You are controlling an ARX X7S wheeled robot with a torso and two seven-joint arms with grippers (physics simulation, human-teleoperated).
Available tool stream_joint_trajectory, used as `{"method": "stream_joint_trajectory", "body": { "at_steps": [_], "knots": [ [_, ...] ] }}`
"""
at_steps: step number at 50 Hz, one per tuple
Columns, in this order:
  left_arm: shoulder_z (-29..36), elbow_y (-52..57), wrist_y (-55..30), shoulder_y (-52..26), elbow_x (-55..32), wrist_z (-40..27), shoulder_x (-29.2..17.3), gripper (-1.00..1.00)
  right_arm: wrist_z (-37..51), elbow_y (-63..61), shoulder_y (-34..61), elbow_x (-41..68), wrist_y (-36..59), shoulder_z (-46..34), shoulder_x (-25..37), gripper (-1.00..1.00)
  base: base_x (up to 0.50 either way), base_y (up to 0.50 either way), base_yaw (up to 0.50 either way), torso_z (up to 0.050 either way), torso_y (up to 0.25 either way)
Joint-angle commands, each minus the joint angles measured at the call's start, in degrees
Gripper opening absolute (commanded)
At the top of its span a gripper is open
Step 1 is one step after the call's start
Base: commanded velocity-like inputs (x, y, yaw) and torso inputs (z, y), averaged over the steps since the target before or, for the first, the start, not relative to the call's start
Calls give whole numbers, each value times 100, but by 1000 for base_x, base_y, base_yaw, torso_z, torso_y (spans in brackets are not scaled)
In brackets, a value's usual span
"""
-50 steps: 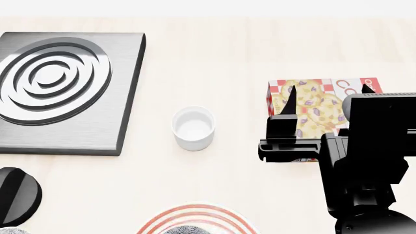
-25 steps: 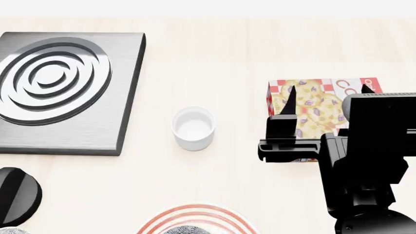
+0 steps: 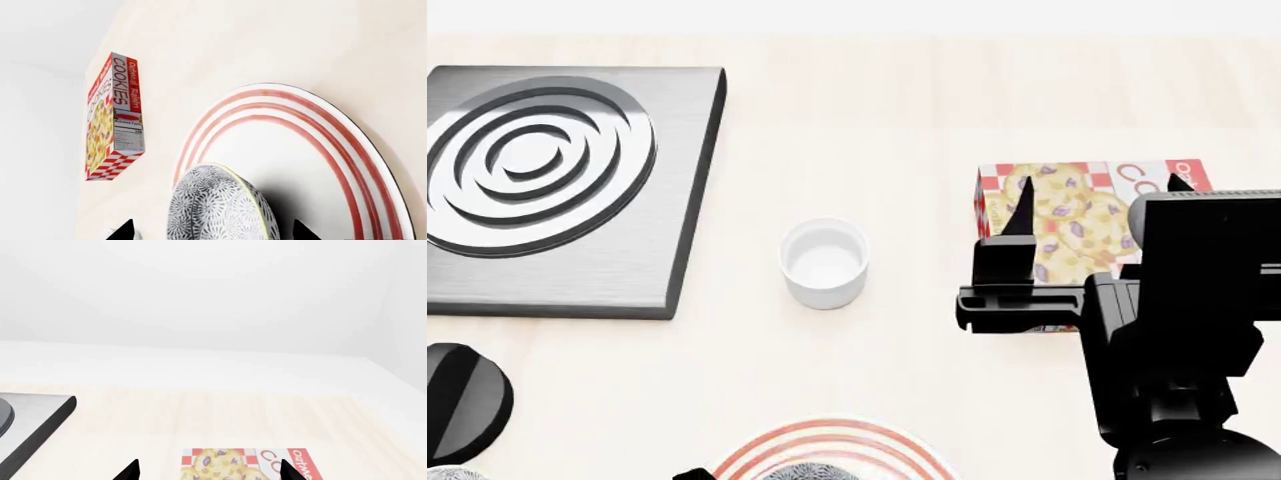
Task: Pick the akita bowl on the stove and place it on the plate.
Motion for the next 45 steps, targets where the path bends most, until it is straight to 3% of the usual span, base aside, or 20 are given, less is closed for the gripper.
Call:
{"method": "stream_joint_trajectory", "body": {
  "at_steps": [1, 8, 21, 45],
  "knots": [
    [-509, 43, -24, 44, -199, -57, 170, 100, 36, -23, 22, 42, 39, 3, 7, 100, 0, 0, 0, 0, 0],
    [-1318, 84, -46, 245, -544, -203, 448, 100, 36, -3, 5, 46, 9, -3, 9, 100, 0, 0, 0, 0, 0],
    [-1871, 207, -132, 445, -763, -365, 683, 100, 40, 9, -18, 51, -38, -13, 27, 100, 0, 0, 0, 0, 0],
    [-4187, 555, -727, 883, -1806, -401, 1258, 100, 62, 24, 10, 93, -37, -41, 57, 100, 0, 0, 0, 0, 0]
  ]
}}
